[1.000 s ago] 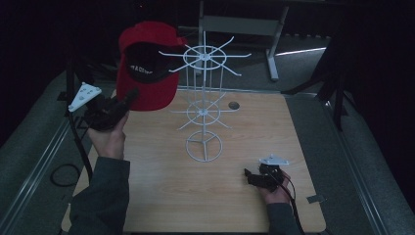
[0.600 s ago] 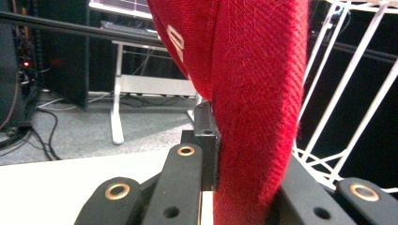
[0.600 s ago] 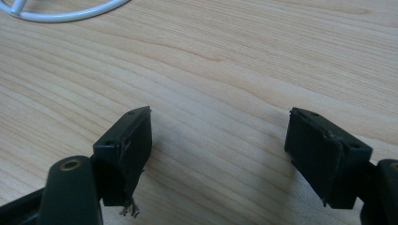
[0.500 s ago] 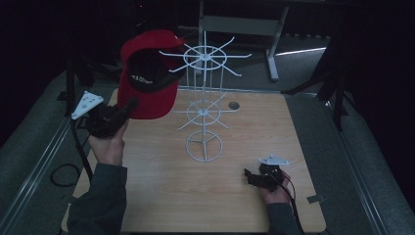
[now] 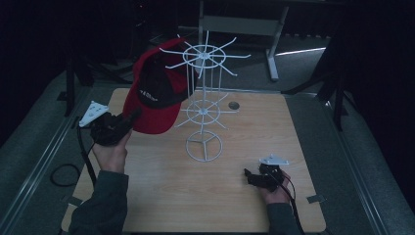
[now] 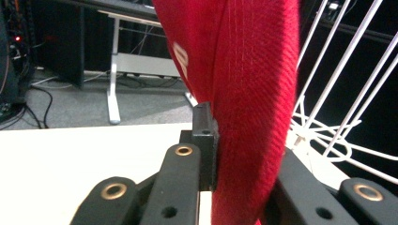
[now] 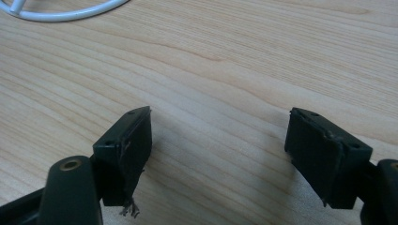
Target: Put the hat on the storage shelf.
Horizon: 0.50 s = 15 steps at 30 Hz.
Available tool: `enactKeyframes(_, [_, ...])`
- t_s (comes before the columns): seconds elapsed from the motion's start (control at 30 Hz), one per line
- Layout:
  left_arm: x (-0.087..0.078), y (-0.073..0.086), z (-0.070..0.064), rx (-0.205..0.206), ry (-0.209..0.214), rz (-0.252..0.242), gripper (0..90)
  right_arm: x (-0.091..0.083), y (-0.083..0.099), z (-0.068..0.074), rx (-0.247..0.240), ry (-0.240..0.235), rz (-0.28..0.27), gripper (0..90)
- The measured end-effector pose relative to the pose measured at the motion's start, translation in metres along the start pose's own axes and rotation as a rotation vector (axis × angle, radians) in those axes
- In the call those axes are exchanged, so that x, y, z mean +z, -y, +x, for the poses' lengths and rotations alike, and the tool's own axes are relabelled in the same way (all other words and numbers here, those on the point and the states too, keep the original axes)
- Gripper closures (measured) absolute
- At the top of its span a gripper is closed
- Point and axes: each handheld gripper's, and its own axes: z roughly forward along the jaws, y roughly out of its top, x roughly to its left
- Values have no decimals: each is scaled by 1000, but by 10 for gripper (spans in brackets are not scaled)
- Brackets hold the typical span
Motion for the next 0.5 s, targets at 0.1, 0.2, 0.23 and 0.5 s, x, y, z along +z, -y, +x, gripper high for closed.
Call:
enactKeyframes(0.1, [-2,-2,1,-7,2,-11,720,0,0,0,2,0,0,233])
enactKeyframes(0.2, [-3,-3,1,-1,-7,-15,648,0,0,0,2,0,0,233])
enactKeyframes(0.23, [-3,-3,1,1,-11,-14,623,0,0,0,1,0,1,233])
enactKeyframes(0.5, [0,-3,1,15,-43,4,427,0,0,0,1,1,0,233])
